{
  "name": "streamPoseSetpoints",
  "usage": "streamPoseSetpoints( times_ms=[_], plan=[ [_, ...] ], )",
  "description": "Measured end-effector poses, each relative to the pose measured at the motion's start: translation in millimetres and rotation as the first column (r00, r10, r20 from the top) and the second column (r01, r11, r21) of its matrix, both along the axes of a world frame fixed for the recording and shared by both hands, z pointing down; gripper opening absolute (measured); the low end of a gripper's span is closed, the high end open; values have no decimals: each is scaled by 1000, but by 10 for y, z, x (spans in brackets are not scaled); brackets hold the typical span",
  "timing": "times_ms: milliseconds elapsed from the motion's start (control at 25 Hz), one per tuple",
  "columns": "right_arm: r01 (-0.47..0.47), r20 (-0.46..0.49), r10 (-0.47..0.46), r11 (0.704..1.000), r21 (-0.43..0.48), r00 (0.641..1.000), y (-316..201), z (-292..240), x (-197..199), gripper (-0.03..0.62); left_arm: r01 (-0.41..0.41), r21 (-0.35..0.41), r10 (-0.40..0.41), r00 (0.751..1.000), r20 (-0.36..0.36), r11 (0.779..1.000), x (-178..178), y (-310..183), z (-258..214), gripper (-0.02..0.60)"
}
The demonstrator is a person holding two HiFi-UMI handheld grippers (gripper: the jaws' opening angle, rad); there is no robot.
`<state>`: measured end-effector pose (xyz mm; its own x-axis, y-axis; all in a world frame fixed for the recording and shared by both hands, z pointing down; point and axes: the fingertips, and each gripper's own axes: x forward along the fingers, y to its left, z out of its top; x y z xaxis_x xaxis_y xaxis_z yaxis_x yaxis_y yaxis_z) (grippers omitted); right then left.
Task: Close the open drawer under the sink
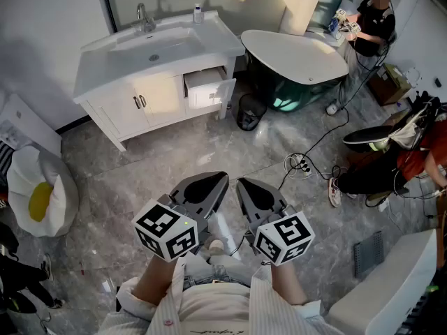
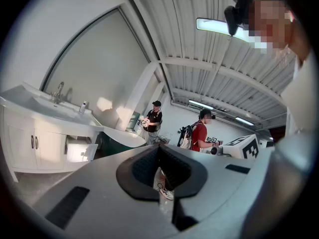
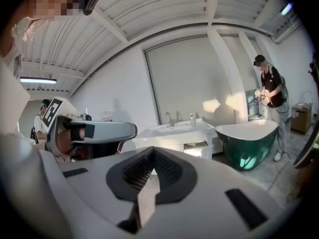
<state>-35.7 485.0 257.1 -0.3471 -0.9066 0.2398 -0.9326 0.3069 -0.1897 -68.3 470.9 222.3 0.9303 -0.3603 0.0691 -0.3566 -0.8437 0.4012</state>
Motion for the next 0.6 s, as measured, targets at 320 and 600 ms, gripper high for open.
streamPoseSetpoints(
  times_ms=[320, 600],
  plan=[
    [2, 13, -2, 1000, 10, 1000, 110, -18, 88, 9, 4, 19, -4, 1000, 1, 1000, 84, 111, -8, 15],
    [10, 31, -10, 1000, 12, 999, 190, -51, 121, 9, -2, 42, 2, 1000, 13, 999, 157, 203, -62, 15]
  ],
)
